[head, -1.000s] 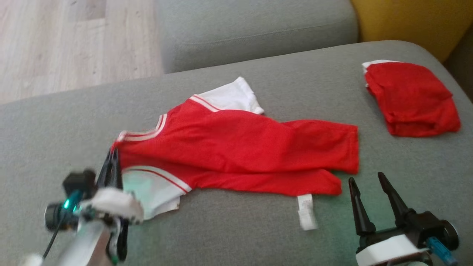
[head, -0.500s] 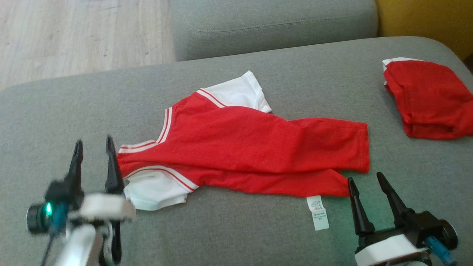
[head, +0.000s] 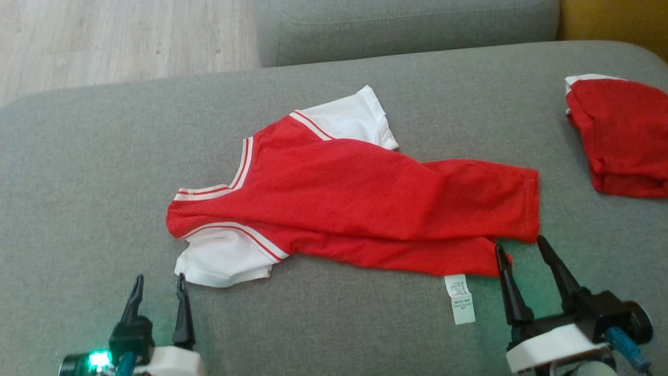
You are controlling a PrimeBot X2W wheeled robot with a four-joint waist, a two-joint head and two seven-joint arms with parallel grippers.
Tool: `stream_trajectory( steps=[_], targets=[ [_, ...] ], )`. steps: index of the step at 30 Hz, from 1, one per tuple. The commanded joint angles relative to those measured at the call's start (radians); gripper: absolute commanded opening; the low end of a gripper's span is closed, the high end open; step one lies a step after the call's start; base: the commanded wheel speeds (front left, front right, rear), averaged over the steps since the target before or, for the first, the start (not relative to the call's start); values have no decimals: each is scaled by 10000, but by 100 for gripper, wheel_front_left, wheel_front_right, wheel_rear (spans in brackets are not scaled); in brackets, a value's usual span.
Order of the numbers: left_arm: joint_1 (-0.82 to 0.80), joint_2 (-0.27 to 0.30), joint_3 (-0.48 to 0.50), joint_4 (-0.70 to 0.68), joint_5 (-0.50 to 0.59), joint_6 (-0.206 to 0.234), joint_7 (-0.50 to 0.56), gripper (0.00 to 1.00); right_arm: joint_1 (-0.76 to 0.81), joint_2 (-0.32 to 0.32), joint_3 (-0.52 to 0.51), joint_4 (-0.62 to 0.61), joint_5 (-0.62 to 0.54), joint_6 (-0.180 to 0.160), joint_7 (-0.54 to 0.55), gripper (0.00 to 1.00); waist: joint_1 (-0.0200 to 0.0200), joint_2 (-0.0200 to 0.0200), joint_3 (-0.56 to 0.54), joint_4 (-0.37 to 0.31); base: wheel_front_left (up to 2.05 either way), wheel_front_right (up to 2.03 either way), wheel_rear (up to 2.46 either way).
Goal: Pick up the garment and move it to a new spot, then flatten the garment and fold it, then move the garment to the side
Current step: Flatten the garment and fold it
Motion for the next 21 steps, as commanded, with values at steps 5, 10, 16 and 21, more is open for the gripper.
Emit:
stream_trajectory(
  steps=[5,10,16,21],
  targets=[
    [-1281,18,187,878,215,-371,-93,100,-538,-298,270,-313,70,-7,-65,100,0,-1,280,-52,0,0,0],
    [-1847,-124,279,1789,182,-566,-93,100,-675,-365,416,-277,89,-7,-65,100,0,-1,449,-199,0,0,0],
    [-2241,-394,449,2934,120,-527,-93,73,-773,-478,424,-282,92,-7,-65,100,0,-1,584,-351,0,0,0],
    [-2377,-599,578,3374,-42,-672,-93,2,-704,-558,347,-282,76,-7,-65,100,0,-1,537,-321,0,0,0]
  ],
)
